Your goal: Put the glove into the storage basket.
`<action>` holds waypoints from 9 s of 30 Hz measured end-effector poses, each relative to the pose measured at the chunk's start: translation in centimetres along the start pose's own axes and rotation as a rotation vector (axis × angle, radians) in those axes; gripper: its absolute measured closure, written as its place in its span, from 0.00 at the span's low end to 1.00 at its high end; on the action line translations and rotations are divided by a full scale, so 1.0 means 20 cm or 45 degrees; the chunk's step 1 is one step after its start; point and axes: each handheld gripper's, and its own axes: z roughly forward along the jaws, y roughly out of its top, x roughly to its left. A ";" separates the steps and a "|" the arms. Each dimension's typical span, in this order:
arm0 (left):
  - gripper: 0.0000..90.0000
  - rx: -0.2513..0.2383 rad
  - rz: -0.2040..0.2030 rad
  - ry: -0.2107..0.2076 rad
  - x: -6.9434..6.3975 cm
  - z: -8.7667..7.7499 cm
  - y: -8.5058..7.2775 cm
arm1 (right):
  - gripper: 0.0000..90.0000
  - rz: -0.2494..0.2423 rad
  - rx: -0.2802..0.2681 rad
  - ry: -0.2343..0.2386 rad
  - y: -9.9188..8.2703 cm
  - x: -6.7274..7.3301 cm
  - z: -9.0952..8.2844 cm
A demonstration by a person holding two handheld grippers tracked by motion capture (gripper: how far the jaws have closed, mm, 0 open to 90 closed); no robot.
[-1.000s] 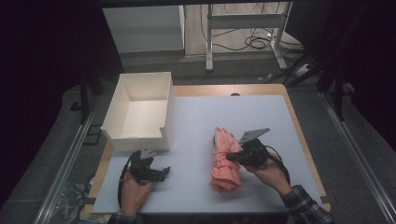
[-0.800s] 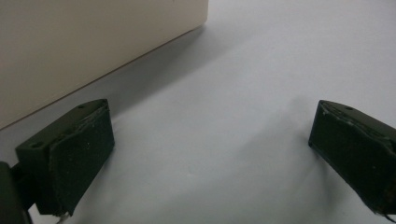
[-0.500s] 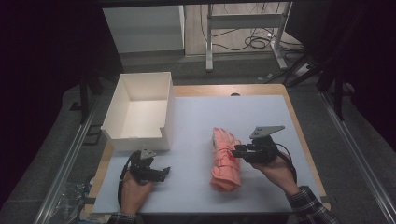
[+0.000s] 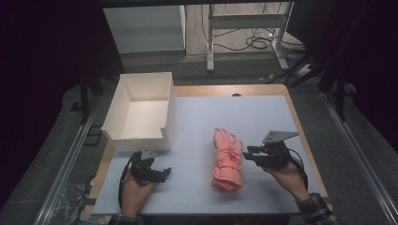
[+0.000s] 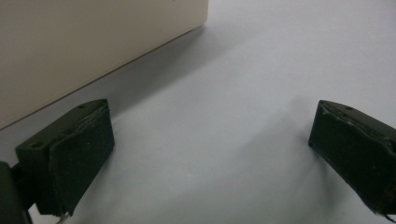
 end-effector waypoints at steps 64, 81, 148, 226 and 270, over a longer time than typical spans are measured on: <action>0.00 0.003 0.004 0.000 0.00 0.00 0.00 | 0.99 -0.059 0.149 0.234 -0.20 0.37 0.39; 0.00 0.013 0.004 -0.002 0.00 0.00 0.00 | 0.94 -0.036 0.113 0.113 -0.24 0.26 0.24; 0.01 0.028 0.207 -0.305 -0.50 -0.15 0.56 | 0.17 0.113 0.114 -0.380 -0.38 -0.16 0.07; 0.54 0.261 0.265 -0.257 -0.59 0.13 0.65 | 0.17 0.108 0.110 -0.382 -0.38 -0.16 0.07; 0.53 0.246 0.182 -0.194 -0.33 -0.11 1.07 | 0.17 0.110 0.107 -0.381 -0.38 -0.16 0.08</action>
